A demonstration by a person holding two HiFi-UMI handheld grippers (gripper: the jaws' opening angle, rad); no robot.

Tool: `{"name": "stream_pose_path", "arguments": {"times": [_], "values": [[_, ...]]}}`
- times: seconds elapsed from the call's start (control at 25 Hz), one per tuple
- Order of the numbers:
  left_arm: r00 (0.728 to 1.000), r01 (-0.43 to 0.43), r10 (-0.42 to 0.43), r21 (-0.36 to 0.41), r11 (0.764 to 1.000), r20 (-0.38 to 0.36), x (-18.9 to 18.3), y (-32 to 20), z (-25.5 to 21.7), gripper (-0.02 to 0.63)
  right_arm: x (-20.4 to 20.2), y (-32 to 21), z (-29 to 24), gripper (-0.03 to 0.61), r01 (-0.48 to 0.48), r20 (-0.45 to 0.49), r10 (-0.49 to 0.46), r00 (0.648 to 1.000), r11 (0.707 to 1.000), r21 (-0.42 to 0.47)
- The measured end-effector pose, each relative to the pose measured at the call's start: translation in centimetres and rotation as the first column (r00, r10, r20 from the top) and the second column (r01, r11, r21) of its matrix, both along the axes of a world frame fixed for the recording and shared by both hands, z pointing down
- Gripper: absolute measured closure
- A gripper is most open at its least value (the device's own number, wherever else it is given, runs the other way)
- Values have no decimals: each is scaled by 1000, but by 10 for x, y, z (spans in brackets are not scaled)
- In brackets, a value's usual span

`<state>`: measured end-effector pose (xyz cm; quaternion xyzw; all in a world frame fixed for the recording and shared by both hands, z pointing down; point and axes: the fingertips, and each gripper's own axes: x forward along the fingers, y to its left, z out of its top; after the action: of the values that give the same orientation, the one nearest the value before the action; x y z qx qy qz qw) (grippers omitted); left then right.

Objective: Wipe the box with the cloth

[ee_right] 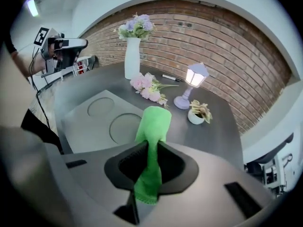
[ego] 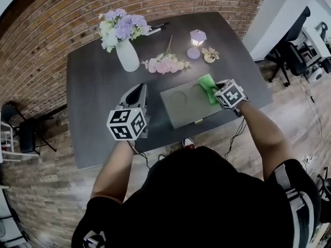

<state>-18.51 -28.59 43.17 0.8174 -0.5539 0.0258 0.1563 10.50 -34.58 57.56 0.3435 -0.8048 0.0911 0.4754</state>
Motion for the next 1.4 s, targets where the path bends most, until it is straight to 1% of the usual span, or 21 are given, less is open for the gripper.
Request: {"name": "stream_pose_path", "arguments": {"times": [0.12, 0.2, 0.28, 0.4, 0.68, 0.88, 1.08, 1.2, 1.28, 1.36, 1.4], "values": [[1000, -24, 24, 0, 1000, -8, 11, -4, -1, 604, 37, -3, -6, 522, -77, -41, 78, 996, 997, 14], [999, -36, 36, 4, 999, -11, 16, -6, -3, 604, 51, -4, -12, 522, -106, -55, 108, 993, 994, 30], [999, -42, 42, 9, 999, -12, 18, -6, -5, 604, 55, -2, -17, 522, -114, -58, 117, 991, 993, 41], [999, -40, 40, 16, 999, -14, 16, -3, -7, 604, 41, 7, -18, 522, -87, -36, 88, 995, 996, 31], [1000, 16, -15, 28, 999, -27, -15, 17, -10, 604, -35, 41, -4, 522, 51, -11, -51, 999, 998, -21], [999, 38, -38, 29, 999, -19, -30, 39, -8, 604, -119, 70, 0, 522, 167, 76, -162, 984, 985, -54], [997, 59, -58, 14, 998, -42, -44, 59, -2, 604, -214, 112, -4, 522, 275, 209, -251, 945, 957, -93], [997, 65, -65, 9, 998, -39, -49, 72, -1, 604, -263, 138, -10, 522, 334, 290, -291, 912, 936, -111], [996, 88, -88, 15, 996, -32, -55, 79, -6, 604, -284, 154, -19, 522, 380, 340, -326, 882, 919, -106], [992, 119, -119, 24, 993, -30, -61, 82, -13, 604, -292, 163, -26, 522, 419, 369, -358, 858, 903, -96], [991, 132, -132, 28, 991, -26, -62, 83, -15, 604, -292, 164, -28, 522, 429, 374, -368, 851, 899, -91]]}}
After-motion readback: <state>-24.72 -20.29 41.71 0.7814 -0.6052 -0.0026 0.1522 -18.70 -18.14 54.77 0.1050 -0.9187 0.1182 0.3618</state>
